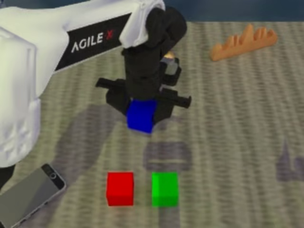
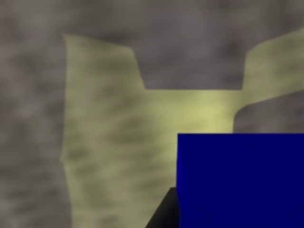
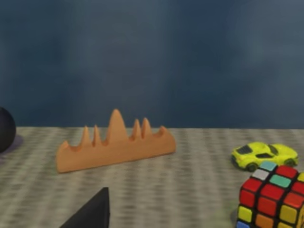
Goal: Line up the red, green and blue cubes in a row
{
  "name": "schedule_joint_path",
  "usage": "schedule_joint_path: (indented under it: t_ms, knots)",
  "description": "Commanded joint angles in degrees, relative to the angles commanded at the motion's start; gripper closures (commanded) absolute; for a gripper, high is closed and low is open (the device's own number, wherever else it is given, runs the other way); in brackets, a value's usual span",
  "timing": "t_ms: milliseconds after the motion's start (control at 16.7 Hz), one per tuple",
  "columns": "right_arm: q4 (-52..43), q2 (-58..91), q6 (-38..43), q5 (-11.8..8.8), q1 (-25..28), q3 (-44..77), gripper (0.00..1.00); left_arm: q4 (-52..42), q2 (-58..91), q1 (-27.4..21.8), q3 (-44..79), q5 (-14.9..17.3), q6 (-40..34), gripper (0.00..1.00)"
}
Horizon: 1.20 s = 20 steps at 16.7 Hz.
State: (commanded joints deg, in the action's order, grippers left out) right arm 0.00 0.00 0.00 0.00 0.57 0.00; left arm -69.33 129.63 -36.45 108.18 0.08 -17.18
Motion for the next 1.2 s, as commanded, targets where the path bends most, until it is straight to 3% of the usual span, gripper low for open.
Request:
schedule_joint_path:
  t_ms: [300,540,720,1200]
  knots:
    - [0.0,0.0,0.0,0.0,0.0,0.0,0.00,-3.5,2.5,-12.3,5.1,0.1,-24.4,1.00]
    - [0.0,0.0,0.0,0.0,0.0,0.0,0.00,-5.0,3.0,-19.8,8.0,0.1,-37.3,1.00]
    - [0.0,0.0,0.0,0.0,0.0,0.0,0.00,-5.2,2.7,-22.0,8.9,0.0,-40.7,1.00]
    - [0.0,0.0,0.0,0.0,0.0,0.0,0.00,-0.9,3.5,-21.9,5.3,-0.1,-40.5,1.00]
